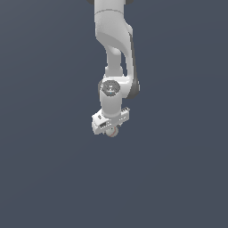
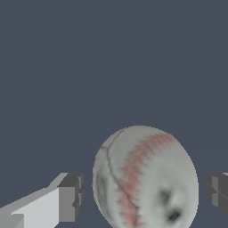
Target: Pick up the object and move it to a goal position.
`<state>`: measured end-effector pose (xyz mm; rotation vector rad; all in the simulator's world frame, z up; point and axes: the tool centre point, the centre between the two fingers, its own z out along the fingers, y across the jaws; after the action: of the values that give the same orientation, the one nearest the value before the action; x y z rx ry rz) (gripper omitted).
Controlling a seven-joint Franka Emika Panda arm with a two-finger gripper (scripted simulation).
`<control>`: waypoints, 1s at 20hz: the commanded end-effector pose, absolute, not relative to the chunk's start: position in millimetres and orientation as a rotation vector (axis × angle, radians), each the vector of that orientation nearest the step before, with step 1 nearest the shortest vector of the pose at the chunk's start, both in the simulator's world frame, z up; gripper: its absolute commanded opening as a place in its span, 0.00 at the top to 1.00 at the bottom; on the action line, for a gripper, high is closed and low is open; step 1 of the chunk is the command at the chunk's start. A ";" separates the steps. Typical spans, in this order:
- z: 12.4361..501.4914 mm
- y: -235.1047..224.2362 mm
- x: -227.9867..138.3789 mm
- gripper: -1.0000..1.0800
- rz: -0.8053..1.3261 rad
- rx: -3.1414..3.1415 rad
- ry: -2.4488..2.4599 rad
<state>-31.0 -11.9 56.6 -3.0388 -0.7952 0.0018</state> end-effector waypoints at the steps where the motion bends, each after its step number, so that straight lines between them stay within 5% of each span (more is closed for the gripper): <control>1: 49.9 -12.1 -30.4 0.04 0.000 -3.039 -0.796; 4: 47.7 -12.3 -29.9 0.04 0.000 -3.039 -0.796; 5: 47.7 -12.3 -29.9 1.00 0.000 -3.039 -0.796; 20: 55.4 -11.6 -30.1 1.00 -0.001 -3.040 -0.796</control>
<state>-31.0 -12.0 51.4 -3.0390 -0.7951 0.0034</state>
